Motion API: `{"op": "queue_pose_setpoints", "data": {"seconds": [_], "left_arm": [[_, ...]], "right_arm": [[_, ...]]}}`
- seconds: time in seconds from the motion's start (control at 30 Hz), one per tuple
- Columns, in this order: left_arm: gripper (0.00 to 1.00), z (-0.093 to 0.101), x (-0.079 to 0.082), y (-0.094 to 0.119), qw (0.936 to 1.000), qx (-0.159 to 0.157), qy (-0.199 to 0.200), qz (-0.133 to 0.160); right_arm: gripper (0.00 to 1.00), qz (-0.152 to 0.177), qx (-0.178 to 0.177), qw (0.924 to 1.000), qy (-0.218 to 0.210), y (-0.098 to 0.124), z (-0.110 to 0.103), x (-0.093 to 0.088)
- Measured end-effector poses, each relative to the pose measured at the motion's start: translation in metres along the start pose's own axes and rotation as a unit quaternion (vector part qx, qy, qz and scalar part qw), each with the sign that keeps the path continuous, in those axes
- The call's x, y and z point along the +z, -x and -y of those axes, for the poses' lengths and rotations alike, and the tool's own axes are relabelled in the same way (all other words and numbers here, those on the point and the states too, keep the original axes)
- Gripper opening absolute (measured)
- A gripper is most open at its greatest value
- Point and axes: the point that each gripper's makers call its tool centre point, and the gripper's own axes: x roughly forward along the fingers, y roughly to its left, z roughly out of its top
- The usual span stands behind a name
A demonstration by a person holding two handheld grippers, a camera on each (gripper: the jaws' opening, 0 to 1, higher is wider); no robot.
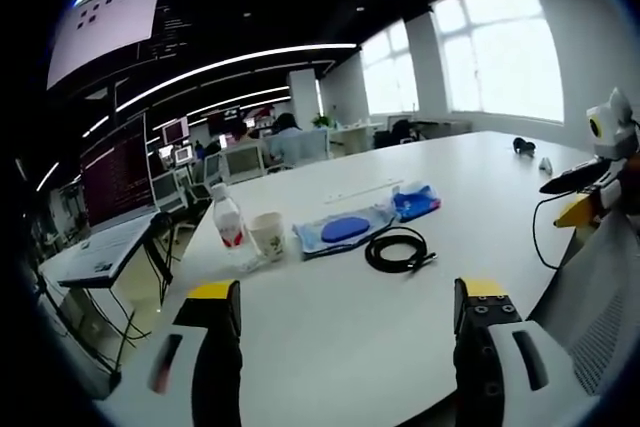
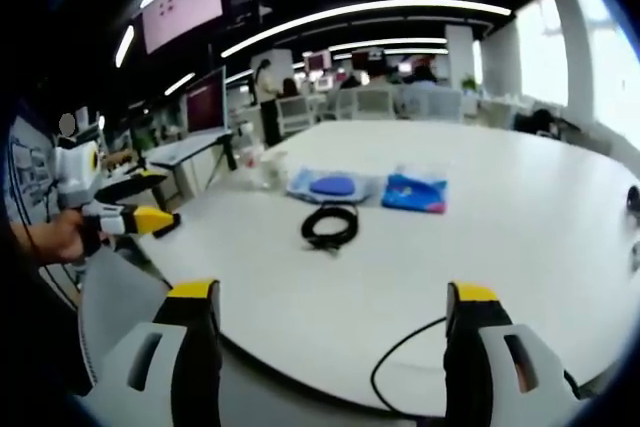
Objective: Arrange the tabletop items into an orderly group along one side of the table until the central work area is clear of visible clutter.
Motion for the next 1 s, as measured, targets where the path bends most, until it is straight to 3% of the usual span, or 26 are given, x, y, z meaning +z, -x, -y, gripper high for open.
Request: {"op": "queue_pose_setpoints", "data": {"seconds": [0.37, 1.0], "left_arm": [[0.86, 0.0020, 0.0003, -0.0004, 1.0000, -0.005, -0.002, 0.000], [0.87, 0.0084, 0.0020, 0.0004, 0.9997, -0.024, -0.007, 0.003]], "right_arm": [[0.88, 0.002, -0.003, 1.0000, -0.002, -0.0002, 0.0019, 0.0006], [0.95, 0.007, -0.013, 0.9999, -0.004, 0.0000, 0.0032, 0.0031]]}}
